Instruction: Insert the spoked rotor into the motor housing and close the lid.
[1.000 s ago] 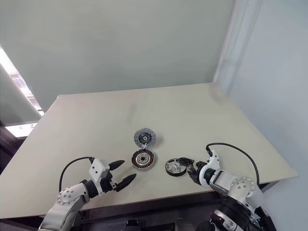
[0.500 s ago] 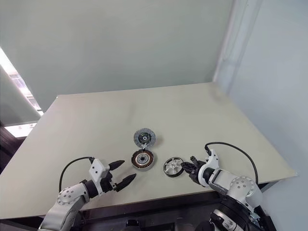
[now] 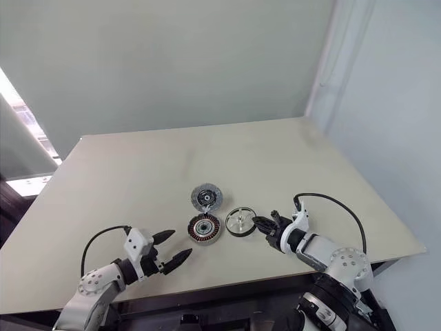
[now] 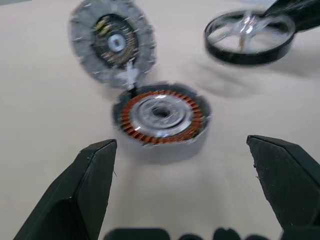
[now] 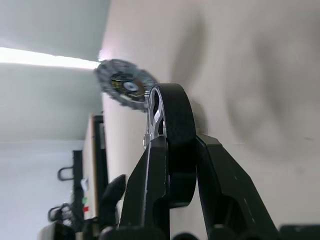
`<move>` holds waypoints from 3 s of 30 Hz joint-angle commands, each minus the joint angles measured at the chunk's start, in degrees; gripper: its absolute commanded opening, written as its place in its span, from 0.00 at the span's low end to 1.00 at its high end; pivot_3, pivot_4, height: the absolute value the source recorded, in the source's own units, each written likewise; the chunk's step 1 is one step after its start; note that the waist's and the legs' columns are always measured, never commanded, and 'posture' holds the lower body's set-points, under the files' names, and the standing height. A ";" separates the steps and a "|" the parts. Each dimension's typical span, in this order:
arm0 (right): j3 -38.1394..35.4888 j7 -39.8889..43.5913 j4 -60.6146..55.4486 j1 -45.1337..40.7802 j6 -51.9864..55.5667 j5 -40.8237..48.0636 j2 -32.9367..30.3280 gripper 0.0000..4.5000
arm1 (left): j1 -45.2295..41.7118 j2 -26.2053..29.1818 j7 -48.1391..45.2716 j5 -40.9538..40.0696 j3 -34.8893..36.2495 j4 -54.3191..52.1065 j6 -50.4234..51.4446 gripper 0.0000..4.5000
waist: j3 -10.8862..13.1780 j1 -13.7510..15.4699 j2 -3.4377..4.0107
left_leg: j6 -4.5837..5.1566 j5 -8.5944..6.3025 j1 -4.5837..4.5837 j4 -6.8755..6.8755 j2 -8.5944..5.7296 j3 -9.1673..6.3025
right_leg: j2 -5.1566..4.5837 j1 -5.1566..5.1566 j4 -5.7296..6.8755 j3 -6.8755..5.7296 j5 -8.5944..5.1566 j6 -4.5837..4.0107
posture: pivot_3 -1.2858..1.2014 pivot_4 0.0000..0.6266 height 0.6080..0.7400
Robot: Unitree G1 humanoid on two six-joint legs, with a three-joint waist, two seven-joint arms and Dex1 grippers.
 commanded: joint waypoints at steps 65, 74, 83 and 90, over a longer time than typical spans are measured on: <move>35.89 -4.89 22.28 -3.13 -32.58 7.26 3.56 0.09 | -0.48 -0.04 0.29 -1.21 -0.12 -2.92 1.19 1.00 | -0.01 -0.25 -0.01 | 0.01 0.01 -0.04 0.03 0.00 -0.01 | 0.02 -0.03 0.01 0.01 0.08 0.12 | 0.52 0.00 1.00; 35.74 -5.43 20.89 -2.64 -32.48 6.65 2.39 0.09 | -1.00 -0.46 0.25 -1.11 -0.60 -2.28 0.98 1.00 | -0.02 -0.25 -0.02 | 0.01 0.01 -0.04 0.04 0.00 -0.01 | 0.02 -0.02 0.01 0.01 0.09 0.13 | 0.52 0.00 1.00; 35.58 -5.84 20.17 -2.49 -32.29 6.22 1.60 0.09 | -0.99 -0.71 0.21 -1.06 -0.70 -2.04 0.80 1.00 | -0.02 -0.25 -0.02 | 0.01 0.01 -0.04 0.05 0.00 -0.01 | 0.02 -0.02 0.02 0.01 0.09 0.14 | 0.52 0.00 1.00; 35.56 -6.06 19.94 -2.41 -31.99 5.23 1.04 0.09 | -1.13 -1.05 0.30 -0.94 -0.77 -1.75 0.55 1.00 | -0.02 -0.25 -0.02 | 0.01 0.01 -0.04 0.07 0.00 -0.01 | 0.02 -0.01 0.03 0.02 0.10 0.14 | 0.52 0.00 1.00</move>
